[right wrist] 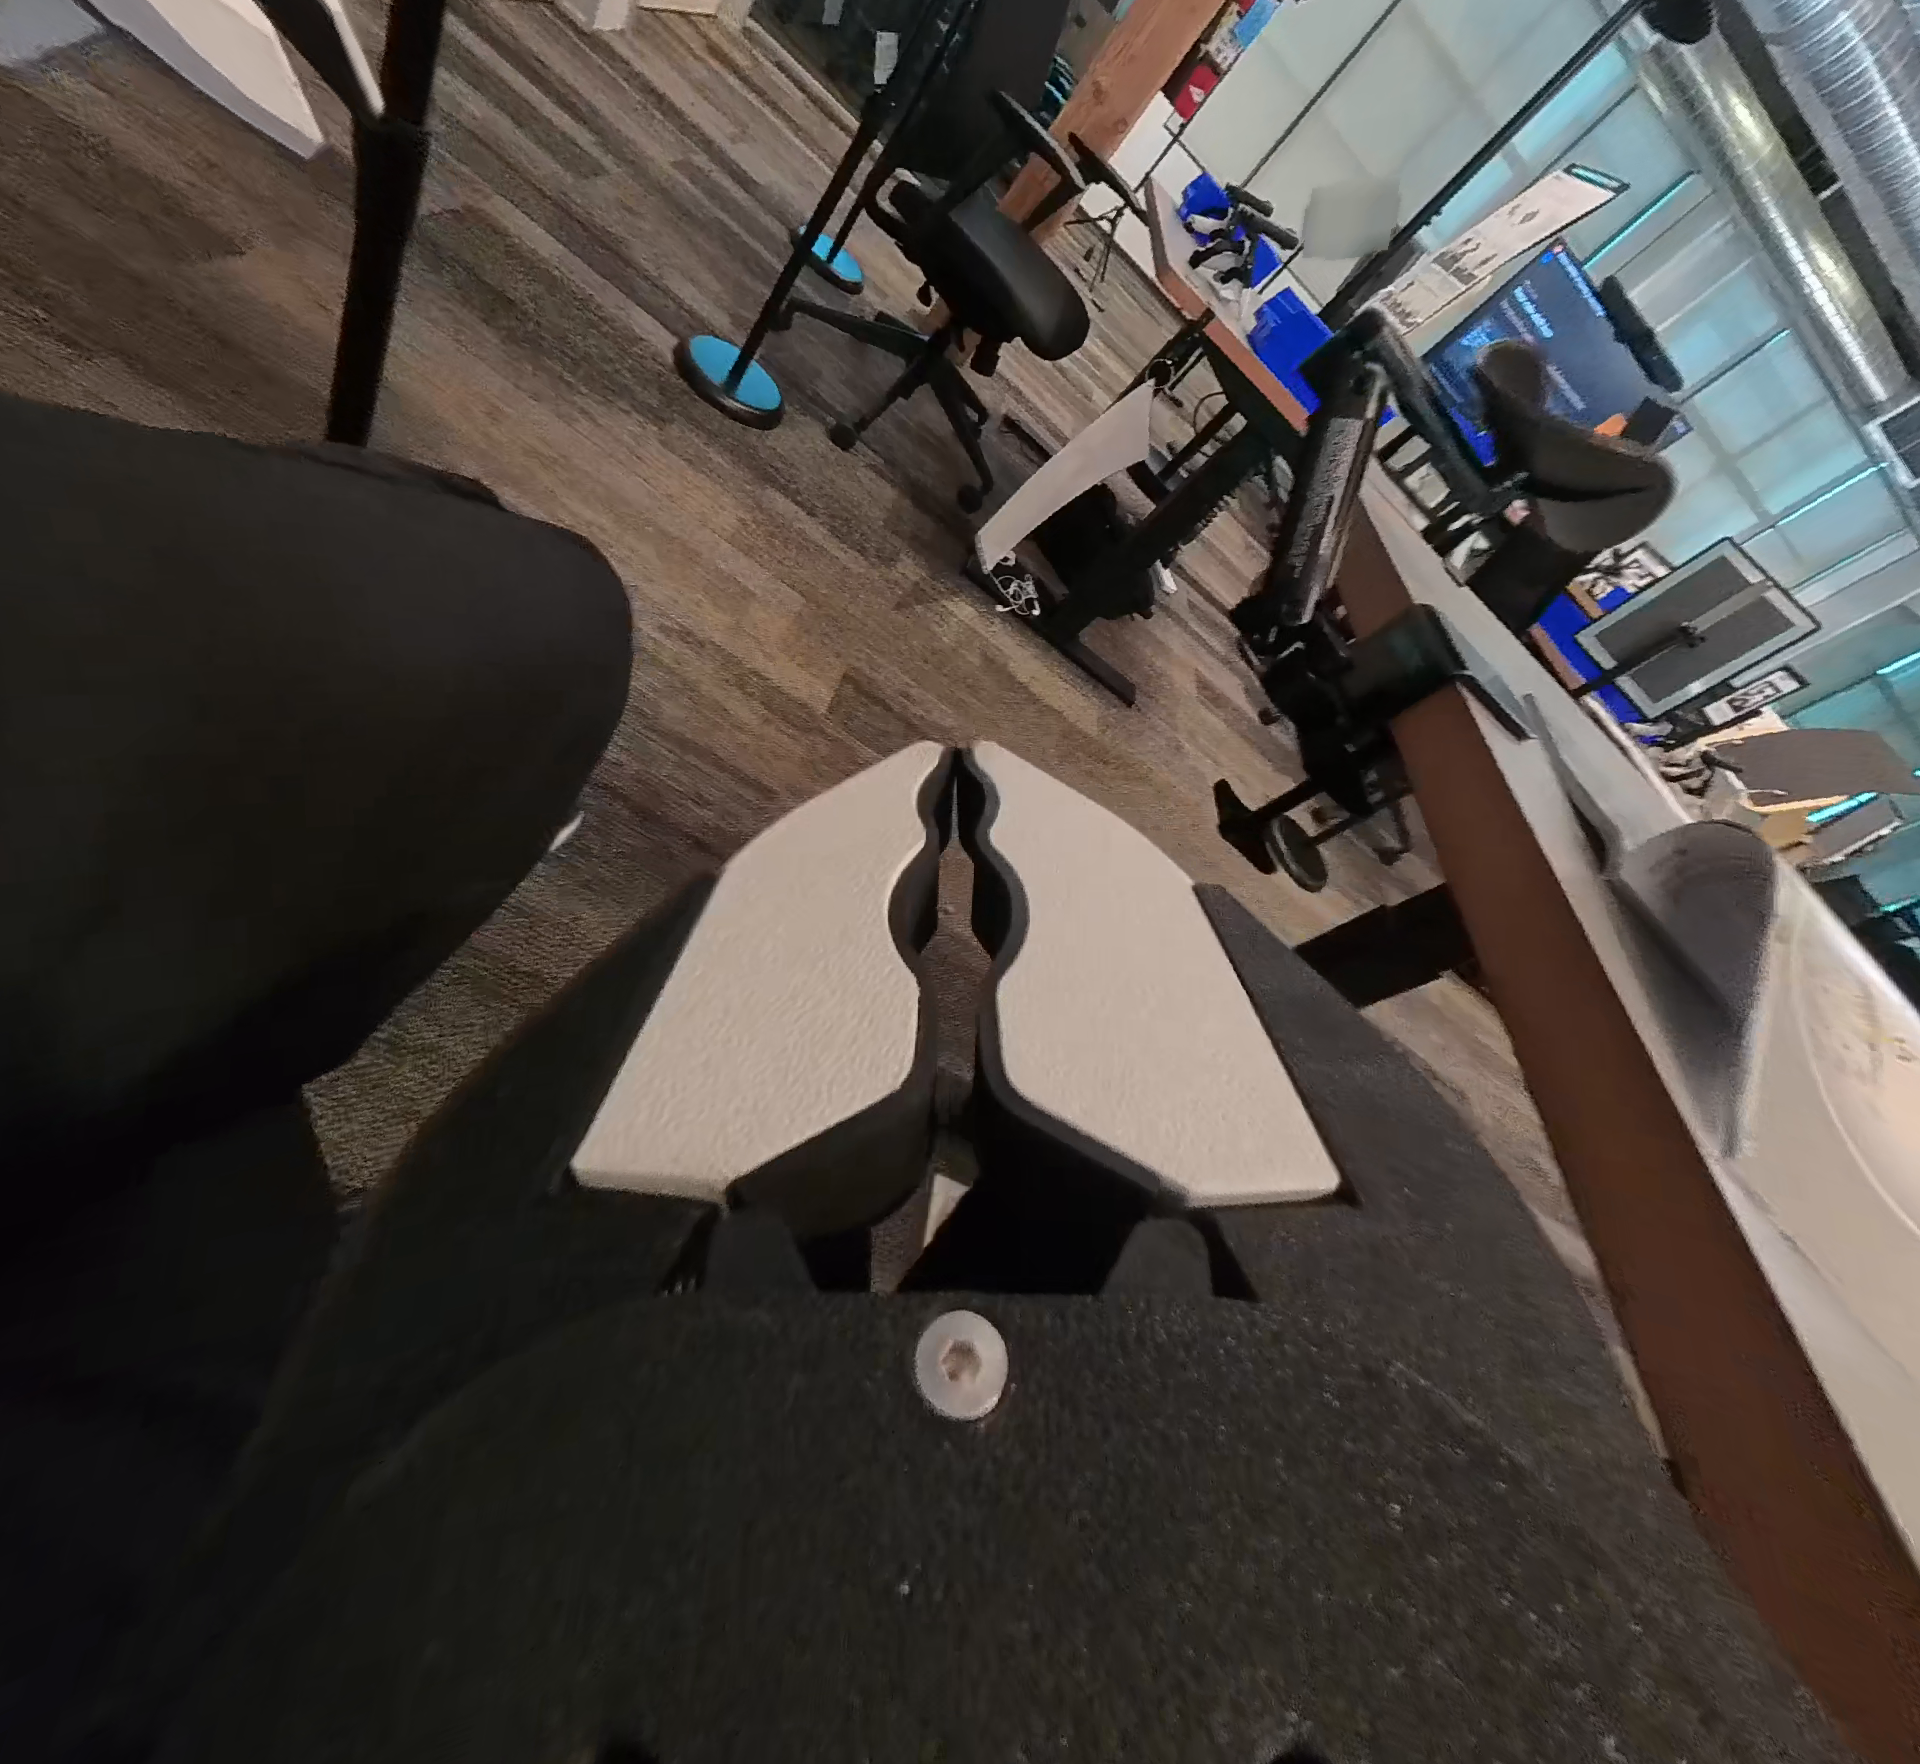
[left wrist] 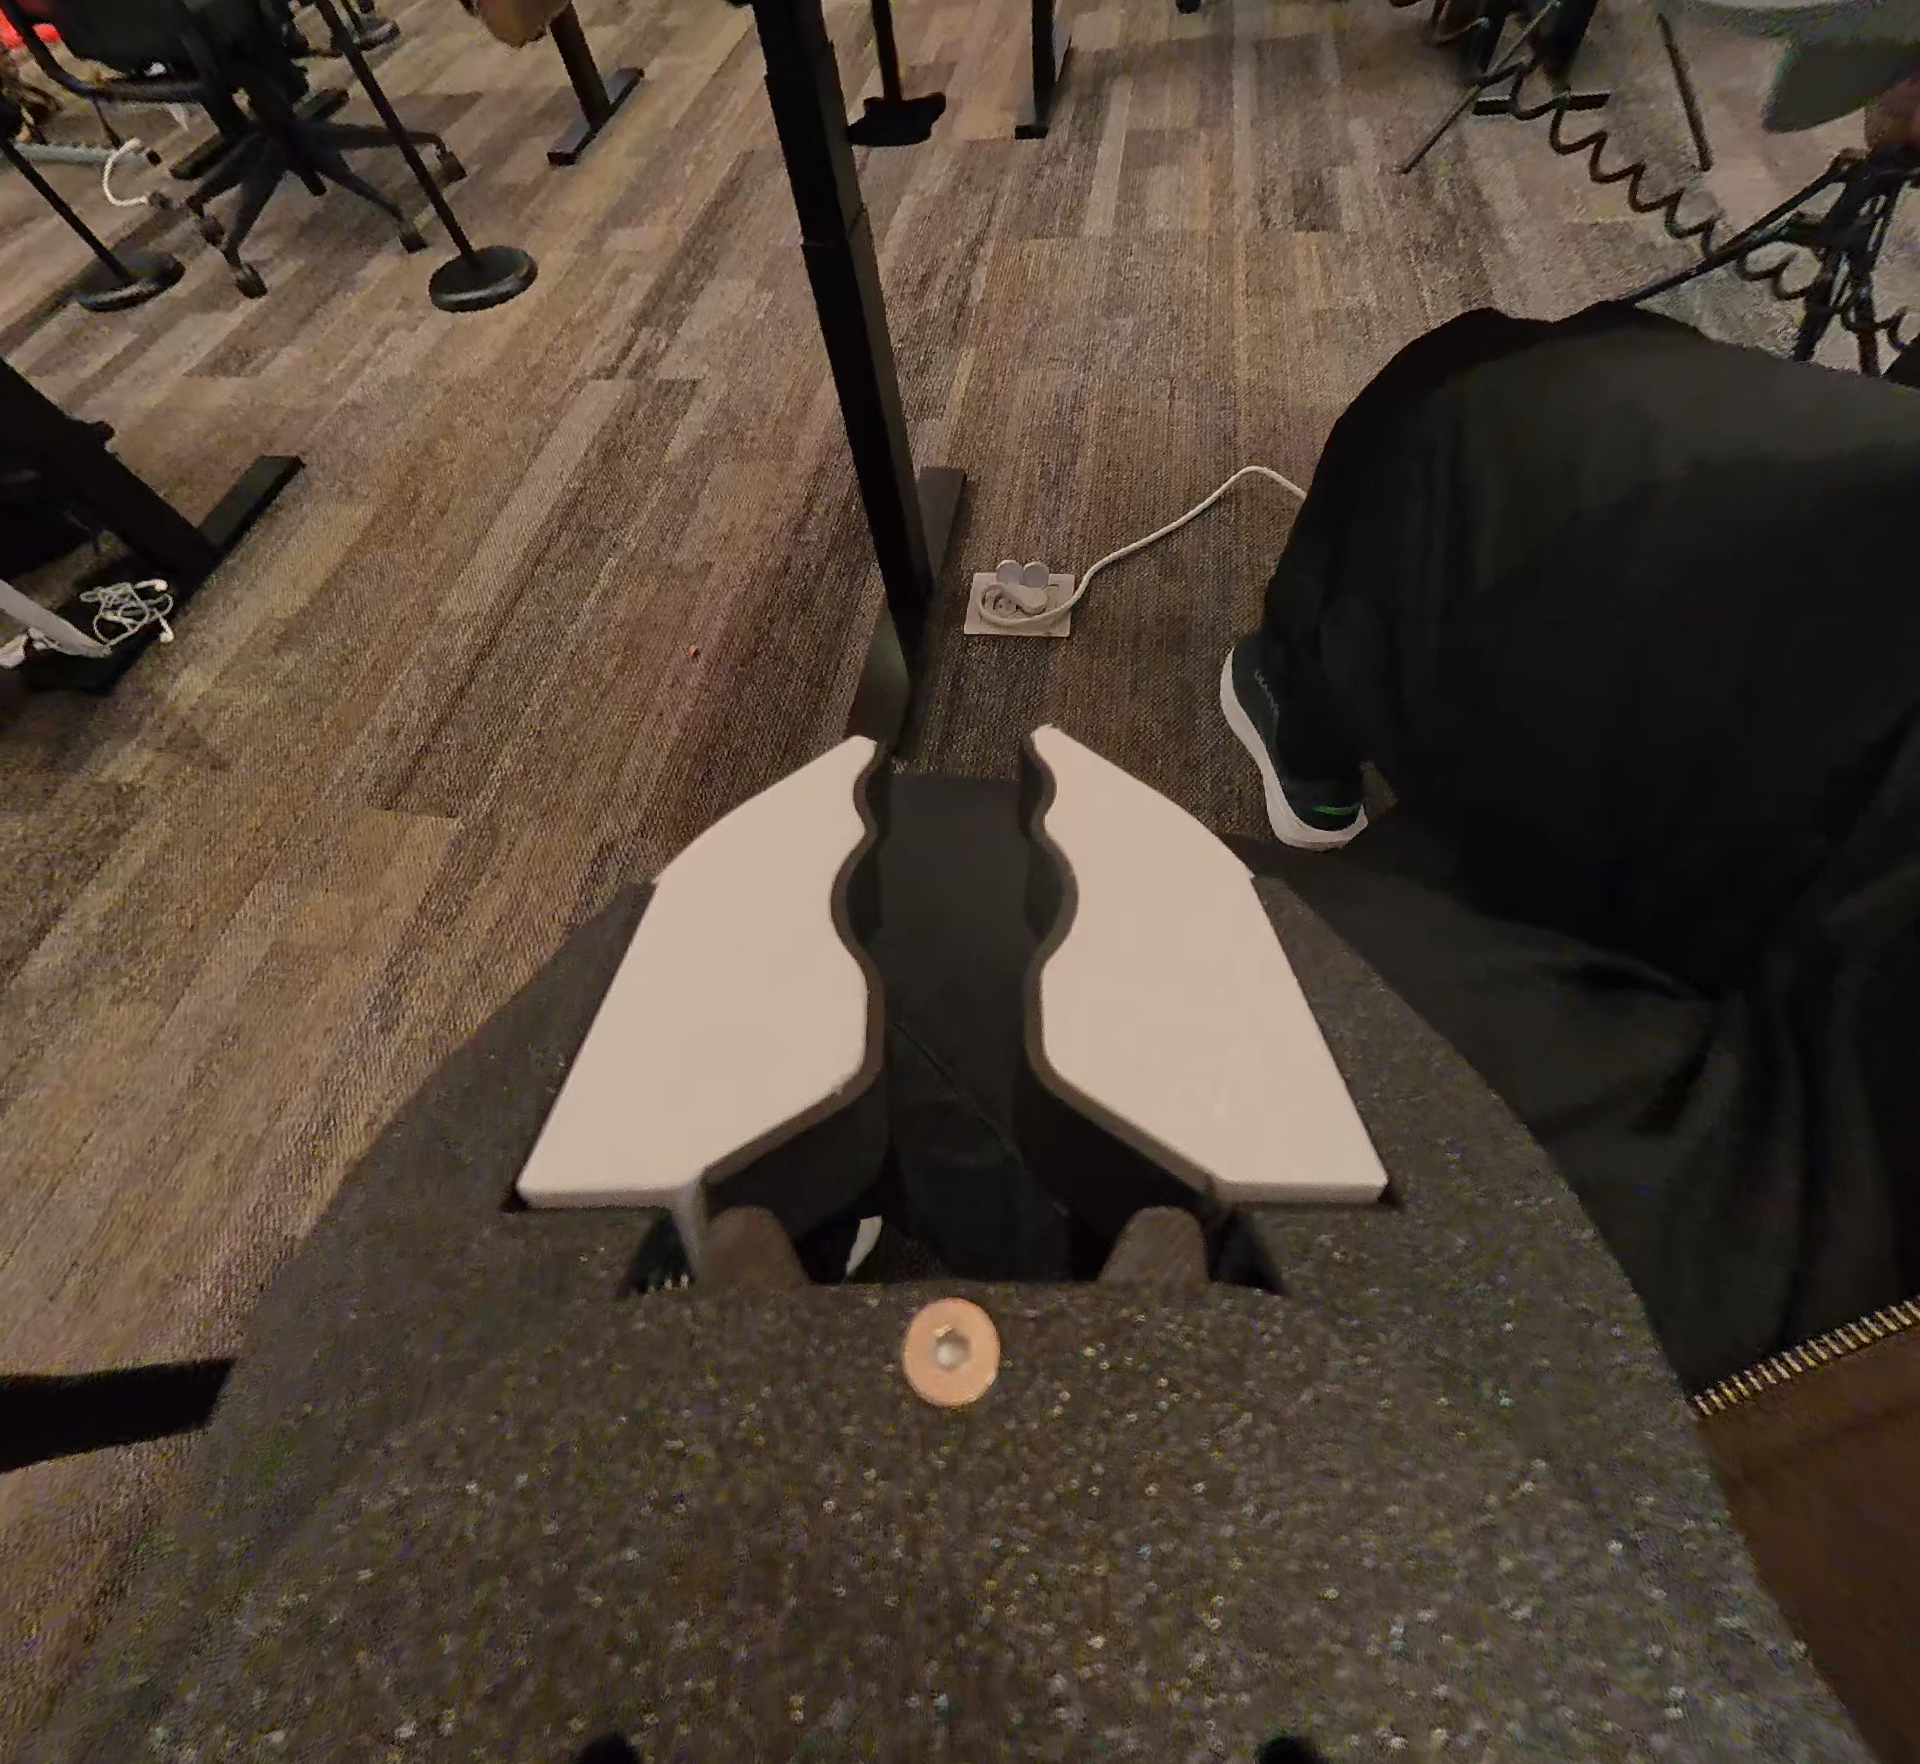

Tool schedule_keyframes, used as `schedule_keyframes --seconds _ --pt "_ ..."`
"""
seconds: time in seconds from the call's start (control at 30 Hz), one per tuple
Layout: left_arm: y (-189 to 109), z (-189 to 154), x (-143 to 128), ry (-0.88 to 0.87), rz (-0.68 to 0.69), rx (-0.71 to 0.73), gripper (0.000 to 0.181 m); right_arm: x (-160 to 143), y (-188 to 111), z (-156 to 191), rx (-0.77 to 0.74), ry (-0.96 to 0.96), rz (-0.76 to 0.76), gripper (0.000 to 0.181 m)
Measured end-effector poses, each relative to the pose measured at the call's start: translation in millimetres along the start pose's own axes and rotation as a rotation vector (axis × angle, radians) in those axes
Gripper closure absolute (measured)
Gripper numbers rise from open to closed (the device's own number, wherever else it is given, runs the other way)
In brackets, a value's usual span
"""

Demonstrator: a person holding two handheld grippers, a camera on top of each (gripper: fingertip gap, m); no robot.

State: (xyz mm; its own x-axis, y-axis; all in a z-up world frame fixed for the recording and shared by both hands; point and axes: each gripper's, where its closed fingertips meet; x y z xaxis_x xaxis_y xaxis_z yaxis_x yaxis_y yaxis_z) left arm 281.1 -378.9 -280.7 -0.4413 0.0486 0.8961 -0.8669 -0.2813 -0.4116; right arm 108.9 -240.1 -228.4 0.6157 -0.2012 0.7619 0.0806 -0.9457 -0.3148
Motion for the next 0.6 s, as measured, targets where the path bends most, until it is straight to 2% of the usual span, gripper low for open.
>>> schedule_keyframes --seconds 0.2,0.37,0.5,0.6 --pt "-2 13 -20 -0.059 0.066 0.037 0.158 -8 24 13 0.103 0.06 -0.016 0.181" --pt "8 30 -36 -0.11 0.121 0.053 0.157 -13 53 26 0.215 0.141 -0.038 0.181" --pt "32 53 -43 -0.157 0.135 0.052 0.157 -17 80 36 0.309 0.195 -0.047 0.179" --pt "72 85 -44 -0.266 0.111 0.052 0.157 -28 94 36 0.341 0.252 -0.04 0.176"
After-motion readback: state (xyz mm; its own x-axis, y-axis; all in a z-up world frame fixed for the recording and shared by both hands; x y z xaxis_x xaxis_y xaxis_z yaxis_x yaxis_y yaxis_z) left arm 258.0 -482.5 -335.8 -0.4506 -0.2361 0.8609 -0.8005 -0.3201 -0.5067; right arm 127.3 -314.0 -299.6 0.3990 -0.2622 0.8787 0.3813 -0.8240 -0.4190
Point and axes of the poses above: each gripper's, where its closed fingertips meet, y out along the fingers, x out of its top, z = x × y across the jaws, and after that the axes turned 9 degrees about x, right-handed
